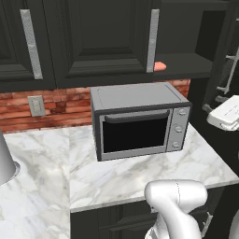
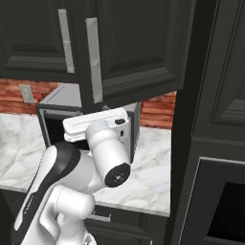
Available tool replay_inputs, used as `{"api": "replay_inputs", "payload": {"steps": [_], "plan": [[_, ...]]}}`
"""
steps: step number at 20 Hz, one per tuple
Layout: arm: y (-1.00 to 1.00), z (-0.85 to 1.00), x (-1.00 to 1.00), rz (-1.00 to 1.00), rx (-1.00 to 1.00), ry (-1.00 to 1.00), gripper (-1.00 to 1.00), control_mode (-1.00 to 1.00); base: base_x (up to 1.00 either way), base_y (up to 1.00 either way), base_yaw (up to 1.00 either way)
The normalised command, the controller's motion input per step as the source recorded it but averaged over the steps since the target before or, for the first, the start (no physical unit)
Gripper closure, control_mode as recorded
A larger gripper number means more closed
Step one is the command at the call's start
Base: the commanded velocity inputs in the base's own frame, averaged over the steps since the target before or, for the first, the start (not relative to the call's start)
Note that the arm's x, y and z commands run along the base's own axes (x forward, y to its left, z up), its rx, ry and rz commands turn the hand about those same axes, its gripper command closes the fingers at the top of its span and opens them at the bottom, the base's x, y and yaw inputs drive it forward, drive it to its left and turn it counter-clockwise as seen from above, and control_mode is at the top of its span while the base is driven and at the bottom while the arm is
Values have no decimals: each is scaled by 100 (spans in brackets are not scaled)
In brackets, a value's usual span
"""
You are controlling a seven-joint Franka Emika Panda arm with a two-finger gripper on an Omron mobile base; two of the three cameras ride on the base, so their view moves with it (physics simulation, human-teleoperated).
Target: Pick up the bar soap and sponge from the sink, and place them back in the cabinet, and close the cabinet doors.
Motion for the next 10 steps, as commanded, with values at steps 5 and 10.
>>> {"api": "replay_inputs", "payload": {"steps": [5,10], "plan": [[1,0,41,3,0,-9,-100,-100,0,0,0],[0,0,52,5,0,-2,-100,-100,0,0,0]]}}
